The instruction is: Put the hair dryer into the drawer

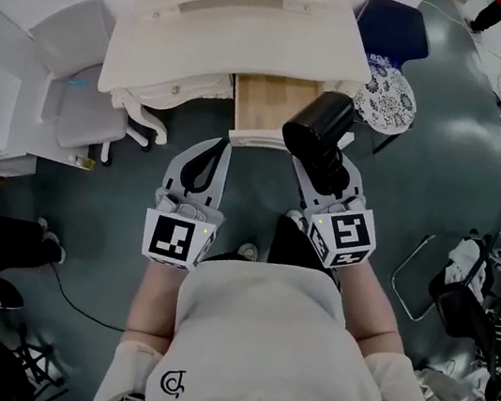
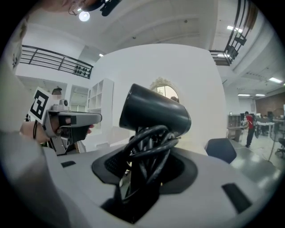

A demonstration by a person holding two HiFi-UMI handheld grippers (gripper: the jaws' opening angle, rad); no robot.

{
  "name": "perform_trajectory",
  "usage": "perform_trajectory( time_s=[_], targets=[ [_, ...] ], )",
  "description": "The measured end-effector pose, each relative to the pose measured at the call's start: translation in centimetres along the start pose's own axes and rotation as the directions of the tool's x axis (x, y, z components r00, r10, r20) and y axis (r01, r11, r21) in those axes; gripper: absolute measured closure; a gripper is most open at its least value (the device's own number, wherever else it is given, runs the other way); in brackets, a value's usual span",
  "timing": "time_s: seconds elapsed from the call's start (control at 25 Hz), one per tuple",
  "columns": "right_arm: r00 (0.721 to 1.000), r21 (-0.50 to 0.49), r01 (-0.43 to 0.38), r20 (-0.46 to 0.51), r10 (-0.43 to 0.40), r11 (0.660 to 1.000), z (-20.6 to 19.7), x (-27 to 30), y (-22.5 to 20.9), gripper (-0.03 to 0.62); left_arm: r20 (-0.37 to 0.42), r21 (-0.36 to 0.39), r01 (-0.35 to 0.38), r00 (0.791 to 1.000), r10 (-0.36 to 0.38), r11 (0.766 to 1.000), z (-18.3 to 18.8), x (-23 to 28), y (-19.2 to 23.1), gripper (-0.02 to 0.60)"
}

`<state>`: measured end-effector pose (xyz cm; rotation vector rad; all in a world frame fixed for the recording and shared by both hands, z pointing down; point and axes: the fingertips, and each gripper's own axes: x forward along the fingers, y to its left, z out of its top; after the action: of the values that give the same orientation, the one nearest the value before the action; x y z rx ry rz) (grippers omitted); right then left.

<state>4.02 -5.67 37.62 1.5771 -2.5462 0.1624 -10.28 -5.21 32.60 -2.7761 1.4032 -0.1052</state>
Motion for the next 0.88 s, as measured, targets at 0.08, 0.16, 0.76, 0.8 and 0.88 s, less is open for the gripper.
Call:
perform_trajectory(
  time_s=[0.08,0.16,0.76,0.8,0.88],
  targets=[
    [0.999,0.005,-0.031,-0.019,0.031,1.000,-0.6,2.0,-1.3,0.396,-0.021,0.012,-0.008,1.000,0.008,1.000,-0.9,2.0,0.3,0.569],
    [0.997,0.004,-0.069,-0.033,0.069,0.998,-0.9,4.2,-2.8,0.396,-0.031,0.019,-0.025,0.999,0.025,1.000,-1.3,4.1,0.8,0.569],
    [0.885,-0.054,-0.446,-0.173,0.432,0.893,-3.7,16.9,-11.4,0.396,-0.009,-0.058,-0.240,0.971,0.240,0.969,-3.5,17.1,5.0,0.569],
    [0.867,-0.063,-0.477,-0.193,0.459,0.876,-4.5,17.3,-11.2,0.398,-0.021,-0.062,-0.242,0.970,0.241,0.968,-4.1,17.4,5.1,0.569],
    [0.830,-0.083,-0.536,-0.233,0.507,0.840,-6.0,18.3,-10.3,0.396,-0.046,-0.068,-0.250,0.968,0.247,0.966,-5.2,17.8,5.7,0.569]
  ],
)
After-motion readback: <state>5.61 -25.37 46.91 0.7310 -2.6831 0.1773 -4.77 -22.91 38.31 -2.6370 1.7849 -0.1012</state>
